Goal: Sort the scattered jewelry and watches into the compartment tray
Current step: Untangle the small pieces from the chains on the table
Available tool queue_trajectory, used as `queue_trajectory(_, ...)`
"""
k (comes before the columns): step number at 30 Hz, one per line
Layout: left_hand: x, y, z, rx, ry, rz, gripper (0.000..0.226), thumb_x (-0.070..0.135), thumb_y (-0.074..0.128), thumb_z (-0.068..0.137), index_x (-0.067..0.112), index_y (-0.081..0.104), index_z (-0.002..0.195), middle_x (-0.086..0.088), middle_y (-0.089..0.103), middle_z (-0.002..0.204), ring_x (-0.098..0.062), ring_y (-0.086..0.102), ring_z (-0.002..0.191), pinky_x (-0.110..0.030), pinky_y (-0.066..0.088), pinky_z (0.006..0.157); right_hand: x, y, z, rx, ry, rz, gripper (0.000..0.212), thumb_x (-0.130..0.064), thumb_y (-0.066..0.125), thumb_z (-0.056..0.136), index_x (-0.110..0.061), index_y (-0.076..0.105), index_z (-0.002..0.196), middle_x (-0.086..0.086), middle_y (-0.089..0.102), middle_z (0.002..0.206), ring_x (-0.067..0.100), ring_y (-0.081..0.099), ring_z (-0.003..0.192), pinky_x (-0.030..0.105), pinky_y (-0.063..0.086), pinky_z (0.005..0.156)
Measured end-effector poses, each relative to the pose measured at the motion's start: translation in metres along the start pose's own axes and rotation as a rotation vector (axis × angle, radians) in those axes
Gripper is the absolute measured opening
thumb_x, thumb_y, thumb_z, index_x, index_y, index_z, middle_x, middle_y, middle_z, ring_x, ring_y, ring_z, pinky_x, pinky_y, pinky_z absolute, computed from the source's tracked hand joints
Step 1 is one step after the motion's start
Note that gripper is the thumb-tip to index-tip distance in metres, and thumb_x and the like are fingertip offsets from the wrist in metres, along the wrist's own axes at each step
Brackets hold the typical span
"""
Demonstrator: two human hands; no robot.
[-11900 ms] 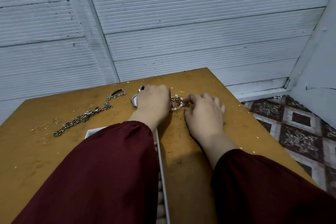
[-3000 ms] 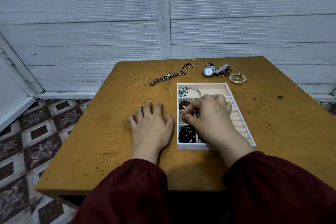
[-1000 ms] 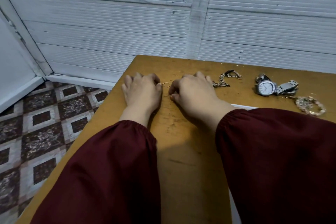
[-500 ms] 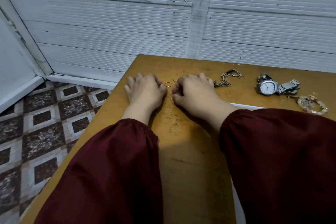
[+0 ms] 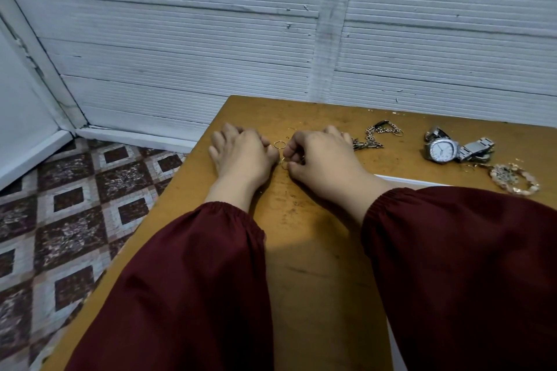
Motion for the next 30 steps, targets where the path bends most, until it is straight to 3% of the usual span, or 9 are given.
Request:
queue_trajectory(5, 0.004, -0.001, -0.002, 0.058, 0.086, -0.072, 0.011, 0.030, 0.055, 0.089, 0.029, 0.057, 0.100, 0.006, 0.060, 0.113, -0.026, 0.035, 0.117, -0.034, 0.022, 0.083, 0.002, 0.000, 0.001, -0.004, 0.005, 0.002, 0.013, -0.031, 0.057, 0.087, -0.032, 0.059, 0.100, -0.011, 0.065, 0.105, 0.023, 0.042, 0.112, 0.036, 0.027, 0.092)
queue_trajectory(11, 0.003, -0.005, -0.006, 0.106, 0.125, -0.163, 0.013, 0.024, 0.049, 0.094, 0.030, 0.060, 0.097, 0.008, 0.064, 0.106, -0.025, 0.039, 0.117, -0.034, 0.026, 0.087, 0.001, -0.003, -0.002, -0.007, 0.003, 0.028, 0.011, -0.025, 0.053, 0.090, -0.034, 0.057, 0.095, -0.010, 0.065, 0.106, 0.023, 0.043, 0.110, 0.036, 0.026, 0.091)
queue_trajectory(14, -0.002, -0.005, -0.008, 0.128, 0.089, -0.298, 0.012, 0.023, 0.057, 0.090, 0.033, 0.063, 0.086, 0.013, 0.062, 0.087, -0.024, 0.050, 0.110, -0.036, 0.038, 0.094, 0.001, -0.010, -0.006, -0.005, 0.000, 0.042, 0.014, -0.023, 0.052, 0.091, -0.034, 0.058, 0.094, -0.012, 0.065, 0.105, 0.023, 0.043, 0.108, 0.035, 0.025, 0.087)
queue_trajectory(16, -0.006, -0.005, -0.010, 0.123, 0.075, -0.476, 0.017, 0.019, 0.062, 0.086, 0.034, 0.063, 0.076, 0.014, 0.065, 0.080, -0.019, 0.061, 0.095, -0.038, 0.050, 0.087, 0.001, -0.016, -0.009, 0.012, -0.003, 0.045, 0.014, -0.022, 0.052, 0.090, -0.034, 0.059, 0.094, -0.011, 0.066, 0.105, 0.023, 0.044, 0.109, 0.035, 0.025, 0.087)
queue_trajectory(19, 0.000, -0.010, -0.022, 0.104, 0.081, -0.638, 0.020, 0.011, 0.069, 0.084, 0.029, 0.065, 0.079, 0.014, 0.063, 0.076, -0.002, 0.062, 0.074, -0.012, 0.050, 0.067, 0.003, -0.031, -0.017, 0.045, 0.006, 0.072, 0.014, -0.022, 0.052, 0.090, -0.034, 0.058, 0.093, -0.011, 0.067, 0.103, 0.023, 0.044, 0.110, 0.034, 0.025, 0.086)
queue_trajectory(21, 0.011, -0.014, -0.033, 0.102, 0.114, -0.702, 0.014, 0.009, 0.072, 0.082, 0.023, 0.068, 0.082, 0.013, 0.064, 0.075, -0.001, 0.060, 0.072, -0.006, 0.045, 0.062, 0.007, -0.045, -0.026, 0.074, 0.018, 0.097, 0.014, -0.022, 0.052, 0.090, -0.035, 0.058, 0.092, -0.011, 0.067, 0.100, 0.022, 0.045, 0.109, 0.034, 0.025, 0.085)
queue_trajectory(26, 0.046, -0.013, -0.065, 0.042, 0.167, -0.874, 0.025, 0.003, 0.073, 0.079, 0.027, 0.068, 0.076, 0.002, 0.070, 0.079, -0.015, 0.067, 0.079, -0.032, 0.056, 0.078, 0.026, -0.077, -0.059, 0.153, 0.087, 0.164, 0.011, -0.024, 0.058, 0.087, -0.035, 0.058, 0.086, -0.011, 0.068, 0.093, 0.021, 0.049, 0.106, 0.035, 0.030, 0.088)
queue_trajectory(30, 0.069, -0.019, -0.096, 0.058, 0.239, -0.916, 0.026, 0.004, 0.074, 0.079, 0.030, 0.068, 0.077, 0.009, 0.069, 0.078, -0.005, 0.064, 0.074, -0.020, 0.053, 0.070, 0.042, -0.097, -0.098, 0.220, 0.128, 0.314, 0.019, -0.024, 0.065, 0.083, -0.037, 0.055, 0.073, -0.021, 0.061, 0.074, 0.020, 0.056, 0.100, 0.044, 0.039, 0.095)
Point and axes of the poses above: each hand's wrist, its own z-axis towards the middle knuckle, its own y-axis out of the palm, x = y × z, the point moved 5 cm from there along z, towards the middle knuckle
